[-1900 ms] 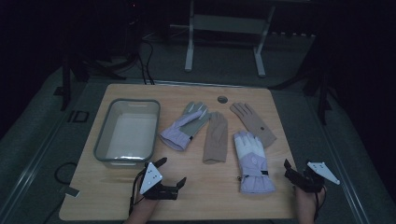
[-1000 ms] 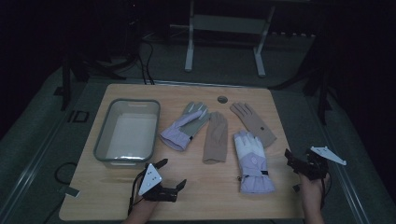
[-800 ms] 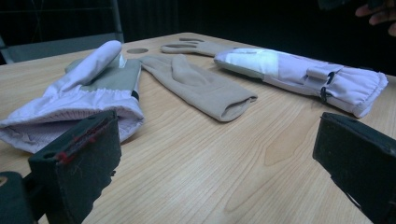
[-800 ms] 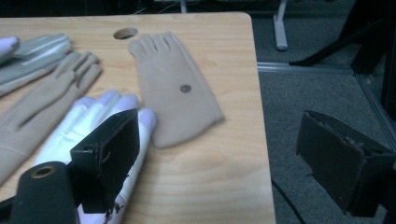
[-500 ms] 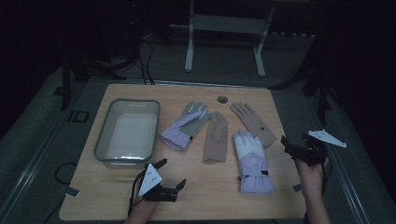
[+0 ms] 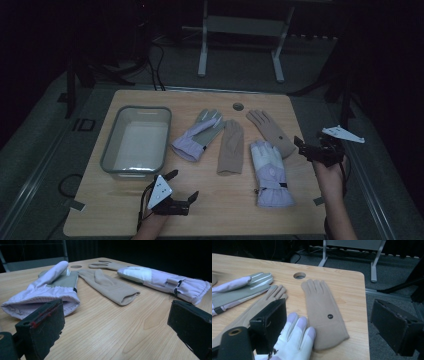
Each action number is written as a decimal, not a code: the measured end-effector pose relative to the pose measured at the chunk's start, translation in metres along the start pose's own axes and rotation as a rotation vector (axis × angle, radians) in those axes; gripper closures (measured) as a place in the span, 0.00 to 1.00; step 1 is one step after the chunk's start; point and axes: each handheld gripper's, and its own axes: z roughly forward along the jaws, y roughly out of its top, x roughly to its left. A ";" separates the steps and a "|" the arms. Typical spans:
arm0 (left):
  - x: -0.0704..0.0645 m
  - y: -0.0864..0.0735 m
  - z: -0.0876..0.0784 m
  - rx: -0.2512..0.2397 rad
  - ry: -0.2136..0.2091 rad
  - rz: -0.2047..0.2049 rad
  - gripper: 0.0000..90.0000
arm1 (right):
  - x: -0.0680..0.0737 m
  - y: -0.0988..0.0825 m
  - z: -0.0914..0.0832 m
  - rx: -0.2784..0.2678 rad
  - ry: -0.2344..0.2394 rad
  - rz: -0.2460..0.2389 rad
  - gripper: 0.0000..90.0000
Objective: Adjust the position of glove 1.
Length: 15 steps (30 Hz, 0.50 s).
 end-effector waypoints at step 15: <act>0.001 0.000 0.000 -0.001 -0.008 -0.010 0.01 | 0.034 0.029 0.018 0.064 0.101 -0.069 0.19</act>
